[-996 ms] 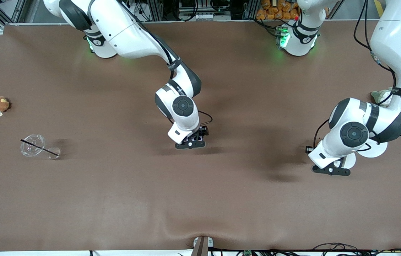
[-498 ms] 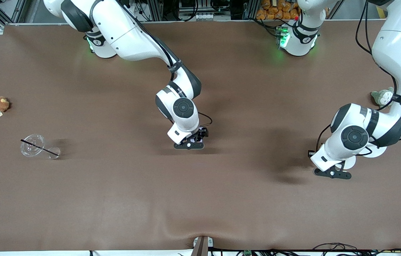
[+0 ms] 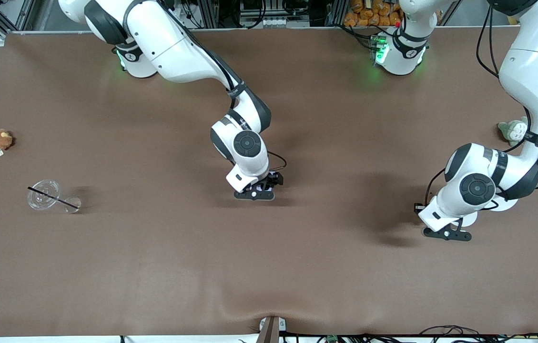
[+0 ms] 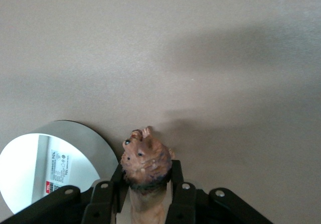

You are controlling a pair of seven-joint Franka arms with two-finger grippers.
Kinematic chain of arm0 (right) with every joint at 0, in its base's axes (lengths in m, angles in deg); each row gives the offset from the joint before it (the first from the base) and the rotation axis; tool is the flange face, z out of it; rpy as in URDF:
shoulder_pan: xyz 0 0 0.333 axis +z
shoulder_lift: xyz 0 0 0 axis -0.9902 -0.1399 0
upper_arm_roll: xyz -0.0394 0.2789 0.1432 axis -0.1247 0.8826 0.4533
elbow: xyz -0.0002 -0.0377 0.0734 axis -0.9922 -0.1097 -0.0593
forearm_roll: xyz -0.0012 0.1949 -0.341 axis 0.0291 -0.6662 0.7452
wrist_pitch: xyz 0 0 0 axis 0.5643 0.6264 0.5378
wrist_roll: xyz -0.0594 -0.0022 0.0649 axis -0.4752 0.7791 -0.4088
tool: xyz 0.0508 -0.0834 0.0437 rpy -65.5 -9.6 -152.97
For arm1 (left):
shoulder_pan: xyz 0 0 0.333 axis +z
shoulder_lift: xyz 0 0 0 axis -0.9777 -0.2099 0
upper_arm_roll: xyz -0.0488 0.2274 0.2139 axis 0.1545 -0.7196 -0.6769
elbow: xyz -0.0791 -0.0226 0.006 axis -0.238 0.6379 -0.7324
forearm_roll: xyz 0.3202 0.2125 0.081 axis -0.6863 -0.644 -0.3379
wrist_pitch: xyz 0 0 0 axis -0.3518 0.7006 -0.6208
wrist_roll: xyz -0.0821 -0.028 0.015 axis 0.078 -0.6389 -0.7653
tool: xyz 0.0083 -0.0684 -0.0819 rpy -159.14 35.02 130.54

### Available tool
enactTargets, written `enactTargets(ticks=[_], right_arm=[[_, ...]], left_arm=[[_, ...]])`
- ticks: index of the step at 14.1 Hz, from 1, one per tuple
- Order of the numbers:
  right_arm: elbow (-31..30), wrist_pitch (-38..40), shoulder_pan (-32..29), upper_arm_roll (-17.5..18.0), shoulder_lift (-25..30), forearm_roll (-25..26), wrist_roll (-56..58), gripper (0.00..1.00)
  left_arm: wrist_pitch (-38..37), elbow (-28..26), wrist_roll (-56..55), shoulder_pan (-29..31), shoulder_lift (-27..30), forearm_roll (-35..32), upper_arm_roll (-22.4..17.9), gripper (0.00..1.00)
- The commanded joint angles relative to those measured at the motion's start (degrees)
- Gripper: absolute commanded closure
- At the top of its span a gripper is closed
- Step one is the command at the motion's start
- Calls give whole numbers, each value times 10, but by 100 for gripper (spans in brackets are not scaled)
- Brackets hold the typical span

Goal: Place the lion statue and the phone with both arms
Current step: 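Carry the lion to the lamp while the right gripper carries the phone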

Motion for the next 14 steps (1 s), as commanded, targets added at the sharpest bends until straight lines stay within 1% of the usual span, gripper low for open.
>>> enactTargets(ticks=[1, 6, 7, 8, 9, 13, 14], right_arm=[[17, 0, 3, -3, -10, 9, -40, 0], [15, -1, 3, -2, -11, 8, -68, 0], [14, 0, 4, -2, -11, 5, -73, 0], [12, 0, 4, -2, -11, 0, -82, 0], [12, 1, 4, -2, -11, -8, -98, 0], [11, 2, 7, -3, -11, -15, -113, 0], [11, 3, 9, -2, -11, -15, -112, 19]], left_arm=[[11, 2, 3, 11, -8, -13, 5, 100], [11, 5, -4, 5, -13, -11, 5, 100], [11, 5, -4, 5, -13, -11, 5, 78], [11, 5, -4, 5, -13, -11, 5, 23], [11, 4, -3, 8, -13, -9, 5, 0], [10, 4, 4, 7, 3, -7, 12, 0], [7, 3, 4, 8, 7, -6, 18, 0]])
